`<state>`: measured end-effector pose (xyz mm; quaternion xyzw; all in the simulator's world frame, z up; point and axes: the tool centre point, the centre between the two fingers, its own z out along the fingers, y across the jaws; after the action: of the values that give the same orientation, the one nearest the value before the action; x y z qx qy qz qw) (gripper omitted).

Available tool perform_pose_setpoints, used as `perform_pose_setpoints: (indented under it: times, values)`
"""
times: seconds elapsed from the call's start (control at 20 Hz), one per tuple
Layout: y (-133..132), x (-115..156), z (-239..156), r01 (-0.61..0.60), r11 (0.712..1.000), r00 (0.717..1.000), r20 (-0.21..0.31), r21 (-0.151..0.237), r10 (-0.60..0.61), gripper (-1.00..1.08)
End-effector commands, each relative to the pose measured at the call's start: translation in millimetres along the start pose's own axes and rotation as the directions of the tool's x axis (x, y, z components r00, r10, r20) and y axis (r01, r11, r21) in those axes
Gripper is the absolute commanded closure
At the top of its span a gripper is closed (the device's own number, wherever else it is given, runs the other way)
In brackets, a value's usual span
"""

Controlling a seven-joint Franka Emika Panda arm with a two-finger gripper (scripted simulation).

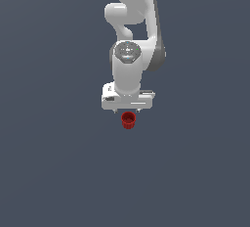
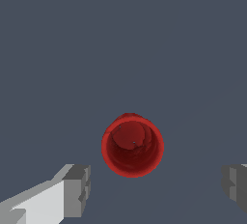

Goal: Pick up the object and move it to a goal position.

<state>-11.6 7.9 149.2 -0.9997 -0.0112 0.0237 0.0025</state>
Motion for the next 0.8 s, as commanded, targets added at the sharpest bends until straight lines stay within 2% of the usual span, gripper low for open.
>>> perform_pose_setpoints:
  times: [0.0, 0.75]
  values:
    - [0, 0, 0, 0.000, 1.000, 1.000, 0.000, 0.000, 0.000, -0.92]
    - [-3, 7, -10, -0.014, 1.000, 1.000, -0.009, -0.002, 0.014, -0.92]
